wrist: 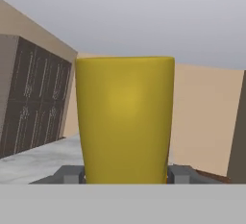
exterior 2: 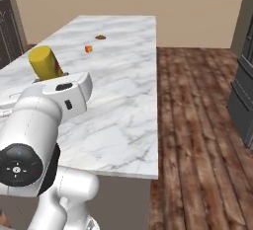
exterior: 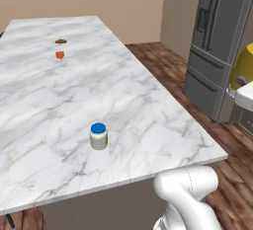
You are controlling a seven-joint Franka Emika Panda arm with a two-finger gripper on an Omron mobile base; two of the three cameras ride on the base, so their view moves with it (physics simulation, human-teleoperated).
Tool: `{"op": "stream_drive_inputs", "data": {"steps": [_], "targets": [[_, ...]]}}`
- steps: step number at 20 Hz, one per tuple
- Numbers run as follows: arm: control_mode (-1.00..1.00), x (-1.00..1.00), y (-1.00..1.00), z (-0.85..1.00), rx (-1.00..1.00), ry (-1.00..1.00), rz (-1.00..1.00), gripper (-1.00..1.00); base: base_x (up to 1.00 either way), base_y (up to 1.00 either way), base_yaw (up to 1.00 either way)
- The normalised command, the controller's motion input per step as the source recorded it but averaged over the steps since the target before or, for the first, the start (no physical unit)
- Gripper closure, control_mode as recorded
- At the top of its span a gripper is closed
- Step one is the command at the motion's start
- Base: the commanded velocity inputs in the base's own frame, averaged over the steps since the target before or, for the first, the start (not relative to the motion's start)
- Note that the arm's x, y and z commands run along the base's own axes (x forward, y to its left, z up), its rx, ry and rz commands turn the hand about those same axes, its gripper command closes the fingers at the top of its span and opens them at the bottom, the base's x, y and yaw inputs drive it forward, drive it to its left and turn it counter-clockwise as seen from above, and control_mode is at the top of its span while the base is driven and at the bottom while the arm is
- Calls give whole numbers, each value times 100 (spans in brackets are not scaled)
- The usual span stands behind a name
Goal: Move the mayonnaise and mustard from the cabinet to the dining counter.
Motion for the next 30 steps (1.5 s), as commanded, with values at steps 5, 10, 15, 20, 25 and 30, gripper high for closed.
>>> {"op": "stream_drive_inputs", "data": {"steps": [5, 10, 15, 20, 25, 30], "targets": [[100, 0, 0, 0, 0, 0, 0, 100, 84, -16, 22], [100, 0, 0, 0, 0, 0, 0, 100, 90, -17, 19], [100, 0, 0, 0, 0, 0, 0, 100, 91, -8, 7], [100, 0, 0, 0, 0, 0, 0, 100, 90, -3, 0], [100, 0, 0, 0, 0, 0, 0, 100, 70, -3, 0], [-100, 58, -6, -7, 1, 5, 2, 100, 14, -2, 0]]}}
